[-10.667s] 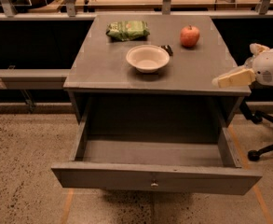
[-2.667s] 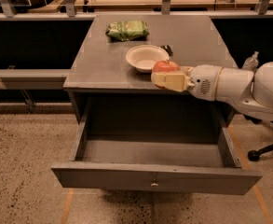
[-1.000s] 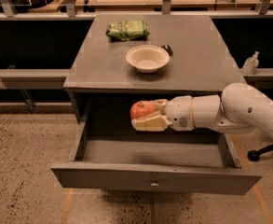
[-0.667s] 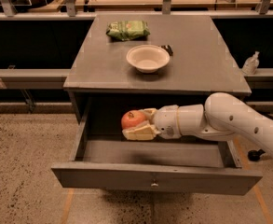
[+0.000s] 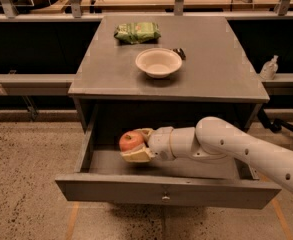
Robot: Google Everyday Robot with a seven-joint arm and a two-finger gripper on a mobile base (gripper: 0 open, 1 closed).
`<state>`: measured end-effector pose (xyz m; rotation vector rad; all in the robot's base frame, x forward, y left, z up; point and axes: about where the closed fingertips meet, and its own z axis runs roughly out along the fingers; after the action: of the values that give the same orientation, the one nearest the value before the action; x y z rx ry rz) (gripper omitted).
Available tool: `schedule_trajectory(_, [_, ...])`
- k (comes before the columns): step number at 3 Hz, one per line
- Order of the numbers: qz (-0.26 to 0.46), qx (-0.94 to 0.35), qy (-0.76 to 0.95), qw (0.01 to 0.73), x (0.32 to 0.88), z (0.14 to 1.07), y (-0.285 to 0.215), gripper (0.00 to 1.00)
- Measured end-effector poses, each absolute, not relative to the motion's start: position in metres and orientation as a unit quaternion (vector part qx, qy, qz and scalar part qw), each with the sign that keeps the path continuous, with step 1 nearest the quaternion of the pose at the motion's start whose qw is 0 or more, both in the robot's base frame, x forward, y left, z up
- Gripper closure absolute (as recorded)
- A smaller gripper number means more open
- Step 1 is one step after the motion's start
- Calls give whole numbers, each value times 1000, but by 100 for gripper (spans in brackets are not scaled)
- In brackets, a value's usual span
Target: Place apple into top drawer
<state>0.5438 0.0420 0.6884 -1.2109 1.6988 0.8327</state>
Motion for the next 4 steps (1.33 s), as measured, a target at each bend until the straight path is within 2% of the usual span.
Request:
schedule_trajectory(1, [295,-508,678,443,560,660,44,82])
schedule_trajectory(2, [283,-522,672,442,571,638,42,60])
schedule_trajectory(3, [294,-530,664,438,574,631,40,36])
schedule_trajectory(4, [311,-525,662,435,571,645,30,5])
